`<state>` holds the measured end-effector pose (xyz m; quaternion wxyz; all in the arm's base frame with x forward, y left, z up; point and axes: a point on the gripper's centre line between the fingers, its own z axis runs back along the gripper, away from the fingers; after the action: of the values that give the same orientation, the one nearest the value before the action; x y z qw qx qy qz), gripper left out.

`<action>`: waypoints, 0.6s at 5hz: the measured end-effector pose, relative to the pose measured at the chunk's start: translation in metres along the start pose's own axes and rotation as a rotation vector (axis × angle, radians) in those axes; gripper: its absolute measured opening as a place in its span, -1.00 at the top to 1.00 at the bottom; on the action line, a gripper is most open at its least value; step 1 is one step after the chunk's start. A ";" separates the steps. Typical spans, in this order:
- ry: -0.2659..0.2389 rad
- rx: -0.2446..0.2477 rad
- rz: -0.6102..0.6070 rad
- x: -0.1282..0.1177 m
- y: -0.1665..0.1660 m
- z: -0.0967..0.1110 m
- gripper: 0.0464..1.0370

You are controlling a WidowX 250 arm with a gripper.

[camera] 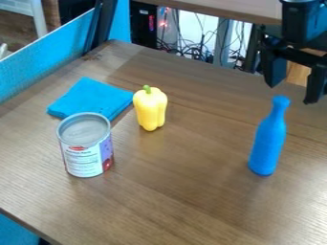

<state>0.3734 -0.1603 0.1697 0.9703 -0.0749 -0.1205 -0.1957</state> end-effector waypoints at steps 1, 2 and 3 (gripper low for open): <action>0.014 0.014 -0.003 -0.001 0.001 -0.004 -0.93; 0.043 0.035 -0.004 -0.005 0.002 -0.004 -0.93; 0.101 0.046 -0.003 -0.009 0.004 -0.011 -0.93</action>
<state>0.3689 -0.1552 0.1567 0.9763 -0.0423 -0.0759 -0.1980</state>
